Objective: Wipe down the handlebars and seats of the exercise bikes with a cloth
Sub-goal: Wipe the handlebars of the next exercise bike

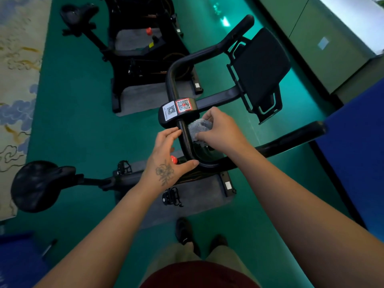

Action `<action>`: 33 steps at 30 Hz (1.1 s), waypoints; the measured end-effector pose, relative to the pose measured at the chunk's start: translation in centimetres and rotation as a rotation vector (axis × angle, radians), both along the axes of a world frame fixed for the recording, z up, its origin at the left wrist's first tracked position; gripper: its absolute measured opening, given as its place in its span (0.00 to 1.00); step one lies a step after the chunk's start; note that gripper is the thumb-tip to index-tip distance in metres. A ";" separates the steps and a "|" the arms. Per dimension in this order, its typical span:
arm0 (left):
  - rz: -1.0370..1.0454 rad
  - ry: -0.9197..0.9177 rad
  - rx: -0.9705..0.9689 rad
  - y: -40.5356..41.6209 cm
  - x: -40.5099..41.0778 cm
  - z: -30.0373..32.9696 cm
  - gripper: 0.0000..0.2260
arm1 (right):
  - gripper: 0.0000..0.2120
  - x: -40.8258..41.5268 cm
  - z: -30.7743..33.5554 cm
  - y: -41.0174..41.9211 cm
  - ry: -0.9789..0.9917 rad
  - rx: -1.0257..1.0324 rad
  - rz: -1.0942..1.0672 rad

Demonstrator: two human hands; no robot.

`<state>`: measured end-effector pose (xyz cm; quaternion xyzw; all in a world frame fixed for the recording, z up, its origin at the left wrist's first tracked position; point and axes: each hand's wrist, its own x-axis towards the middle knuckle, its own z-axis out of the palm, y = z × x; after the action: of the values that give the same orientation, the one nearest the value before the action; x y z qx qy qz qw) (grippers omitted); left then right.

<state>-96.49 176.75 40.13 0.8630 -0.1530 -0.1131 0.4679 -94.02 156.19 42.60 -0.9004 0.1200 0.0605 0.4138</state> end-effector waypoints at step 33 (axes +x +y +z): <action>0.001 0.030 0.050 -0.4 -0.8 0.6 0.42 | 0.17 0.4 1.1 -2.8 0.250 0.227 0.332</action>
<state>-97.25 176.36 40.70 0.8727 -0.1428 -0.1295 0.4486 -93.64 153.40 43.72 -0.8409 0.0132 0.2518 0.4788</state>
